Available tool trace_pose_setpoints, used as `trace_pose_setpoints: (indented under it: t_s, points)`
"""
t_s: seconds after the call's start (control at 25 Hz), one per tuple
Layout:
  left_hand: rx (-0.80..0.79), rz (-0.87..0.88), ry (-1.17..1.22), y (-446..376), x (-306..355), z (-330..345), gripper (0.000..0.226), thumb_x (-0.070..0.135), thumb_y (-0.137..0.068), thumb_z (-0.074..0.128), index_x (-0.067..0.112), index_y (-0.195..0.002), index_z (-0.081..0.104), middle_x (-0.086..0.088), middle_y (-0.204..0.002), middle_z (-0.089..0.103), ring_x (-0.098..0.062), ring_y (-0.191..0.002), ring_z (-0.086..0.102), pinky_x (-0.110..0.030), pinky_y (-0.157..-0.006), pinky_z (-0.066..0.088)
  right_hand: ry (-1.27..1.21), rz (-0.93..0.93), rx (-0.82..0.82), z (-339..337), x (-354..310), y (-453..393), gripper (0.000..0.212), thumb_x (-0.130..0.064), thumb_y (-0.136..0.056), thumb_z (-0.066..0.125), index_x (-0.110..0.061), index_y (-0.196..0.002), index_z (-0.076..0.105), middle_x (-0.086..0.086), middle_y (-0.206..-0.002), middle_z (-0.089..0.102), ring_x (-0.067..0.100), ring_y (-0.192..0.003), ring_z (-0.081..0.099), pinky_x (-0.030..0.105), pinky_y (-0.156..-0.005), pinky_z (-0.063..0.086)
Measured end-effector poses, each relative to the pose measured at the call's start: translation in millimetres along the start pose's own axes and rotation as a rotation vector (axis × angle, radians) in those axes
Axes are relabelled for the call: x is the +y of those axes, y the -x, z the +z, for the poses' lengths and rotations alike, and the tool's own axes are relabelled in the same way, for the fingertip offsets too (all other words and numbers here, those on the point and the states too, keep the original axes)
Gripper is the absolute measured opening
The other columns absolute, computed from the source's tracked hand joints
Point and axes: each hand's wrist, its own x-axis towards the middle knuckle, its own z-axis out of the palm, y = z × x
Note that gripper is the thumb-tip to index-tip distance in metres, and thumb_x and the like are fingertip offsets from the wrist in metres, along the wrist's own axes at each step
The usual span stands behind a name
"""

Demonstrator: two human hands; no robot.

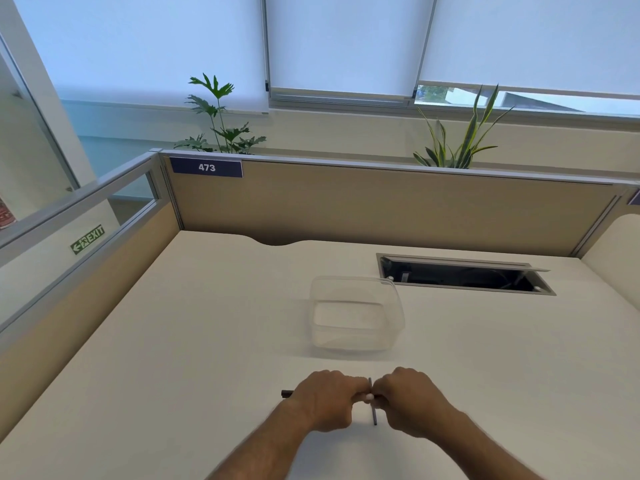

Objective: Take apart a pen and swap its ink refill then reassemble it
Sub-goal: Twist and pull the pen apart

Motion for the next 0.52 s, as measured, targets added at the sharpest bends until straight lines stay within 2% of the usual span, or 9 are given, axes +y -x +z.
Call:
trace_pose_setpoints:
  t_s: [0.08, 0.2, 0.32, 0.4, 0.48, 0.52]
  points:
    - [-0.018, -0.003, 0.029, -1, -1, -2, 0.026, 0.014, -0.090, 0.046, 0.034, -0.104, 0.052, -0.006, -0.092, 0.070, -0.031, -0.076, 0.057, -0.039, -0.067, 0.049, 0.037, 0.016, 0.049, 6, -1, 0, 0.023, -0.034, -0.094, 0.050, -0.019, -0.091, 0.068, 0.008, -0.087, 0.072, 0.026, -0.066, 0.045, 0.030, -0.059, 0.031]
    - [-0.035, 0.006, 0.075, -2, -4, -6, 0.031, 0.015, -0.093, 0.044, 0.038, -0.112, 0.054, 0.001, -0.105, 0.071, -0.028, -0.086, 0.059, -0.041, -0.075, 0.052, 0.055, 0.034, 0.100, 11, -2, 1, 0.027, -0.035, -0.093, 0.050, -0.016, -0.090, 0.069, 0.010, -0.085, 0.073, 0.032, -0.067, 0.053, 0.030, -0.058, 0.031]
    - [-0.040, 0.009, 0.089, -1, -7, -7, 0.038, 0.014, -0.093, 0.044, 0.041, -0.118, 0.053, 0.003, -0.111, 0.071, -0.027, -0.090, 0.060, -0.039, -0.076, 0.051, 0.051, 0.069, 0.107, 9, -5, 2, 0.023, -0.037, -0.090, 0.054, -0.021, -0.098, 0.069, 0.004, -0.090, 0.075, 0.029, -0.079, 0.063, 0.029, -0.060, 0.032]
    - [-0.034, 0.010, 0.093, -2, -7, -6, 0.036, 0.016, -0.093, 0.045, 0.039, -0.119, 0.054, 0.001, -0.110, 0.072, -0.028, -0.090, 0.060, -0.041, -0.078, 0.052, -0.035, 0.121, 0.105, 5, -7, 1, 0.026, -0.043, -0.082, 0.066, -0.026, -0.101, 0.063, -0.003, -0.098, 0.074, 0.023, -0.088, 0.065, 0.029, -0.061, 0.036]
    - [-0.033, 0.012, 0.097, -3, -6, -7, 0.029, 0.023, -0.096, 0.044, 0.036, -0.118, 0.057, -0.001, -0.109, 0.072, -0.028, -0.091, 0.062, -0.045, -0.081, 0.054, -0.161, 0.155, 0.073, 0, -6, 2, 0.057, -0.048, -0.071, 0.077, -0.029, -0.118, 0.050, -0.011, -0.114, 0.068, 0.019, -0.100, 0.064, 0.029, -0.070, 0.044]
    - [-0.033, 0.013, 0.095, -3, -6, -8, 0.027, 0.024, -0.097, 0.044, 0.035, -0.116, 0.058, -0.001, -0.109, 0.072, -0.027, -0.090, 0.062, -0.045, -0.081, 0.054, -0.215, 0.145, 0.023, 0, -3, 4, 0.073, -0.051, -0.070, 0.078, -0.030, -0.130, 0.043, -0.012, -0.124, 0.063, 0.019, -0.110, 0.061, 0.030, -0.079, 0.047]
